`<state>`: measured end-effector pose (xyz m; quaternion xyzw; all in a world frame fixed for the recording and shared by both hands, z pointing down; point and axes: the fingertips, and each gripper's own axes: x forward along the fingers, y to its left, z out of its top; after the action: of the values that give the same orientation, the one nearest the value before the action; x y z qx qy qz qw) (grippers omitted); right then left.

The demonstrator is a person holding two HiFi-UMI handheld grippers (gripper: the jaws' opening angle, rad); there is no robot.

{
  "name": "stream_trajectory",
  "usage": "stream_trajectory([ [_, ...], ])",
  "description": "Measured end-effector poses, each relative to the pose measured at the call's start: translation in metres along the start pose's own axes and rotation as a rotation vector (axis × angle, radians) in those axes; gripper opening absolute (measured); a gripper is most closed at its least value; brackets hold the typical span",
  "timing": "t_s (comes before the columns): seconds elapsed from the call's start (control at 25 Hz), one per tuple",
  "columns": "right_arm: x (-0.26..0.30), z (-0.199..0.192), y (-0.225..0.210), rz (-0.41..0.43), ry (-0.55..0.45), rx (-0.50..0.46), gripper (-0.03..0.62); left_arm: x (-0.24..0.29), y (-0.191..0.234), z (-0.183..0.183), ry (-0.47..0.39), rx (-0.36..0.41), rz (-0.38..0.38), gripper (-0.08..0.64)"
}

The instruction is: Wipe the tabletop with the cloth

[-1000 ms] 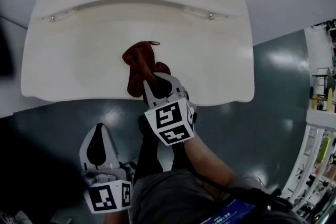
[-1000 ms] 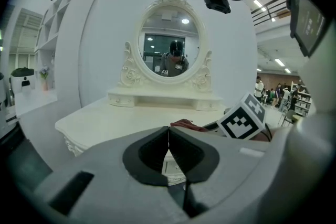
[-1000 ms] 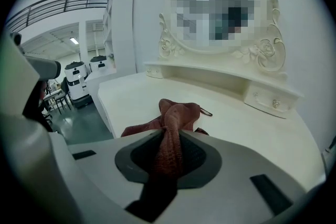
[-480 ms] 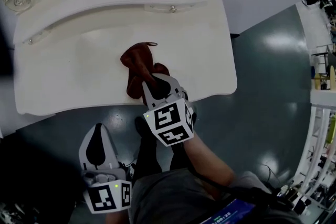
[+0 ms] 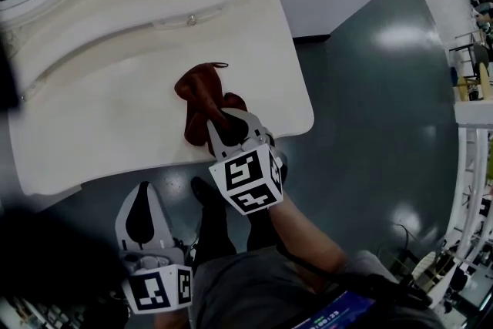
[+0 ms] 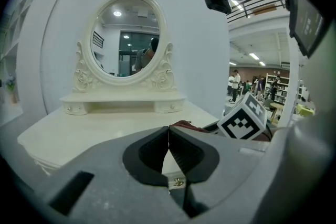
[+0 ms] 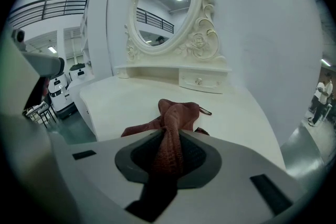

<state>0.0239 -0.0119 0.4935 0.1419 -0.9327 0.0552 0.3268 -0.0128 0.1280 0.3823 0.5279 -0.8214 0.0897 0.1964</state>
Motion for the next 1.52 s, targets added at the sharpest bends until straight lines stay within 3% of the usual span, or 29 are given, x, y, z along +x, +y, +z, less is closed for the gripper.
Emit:
stream_trajectory([
  [0.76,-0.068,-0.055,-0.118,-0.134,0.005,0.110,0.070,0.051,-0.126,0.016,-0.003,0.075,-0.171,0.015],
  [1.08,-0.103,-0.085,-0.178,-0.244,0.037,0.167,0.071,0.069,-0.172,0.027,-0.014,0.111,-0.249,0.015],
  [1.32,-0.157,-0.096,-0.231,-0.378,0.050,0.193,0.071,0.066,-0.204,0.063,-0.090,0.156,-0.297,0.015],
  [1.52,-0.211,-0.059,-0.252,-0.462,-0.037,0.216,0.071,0.052,-0.215,0.105,-0.172,0.182,-0.324,0.015],
])
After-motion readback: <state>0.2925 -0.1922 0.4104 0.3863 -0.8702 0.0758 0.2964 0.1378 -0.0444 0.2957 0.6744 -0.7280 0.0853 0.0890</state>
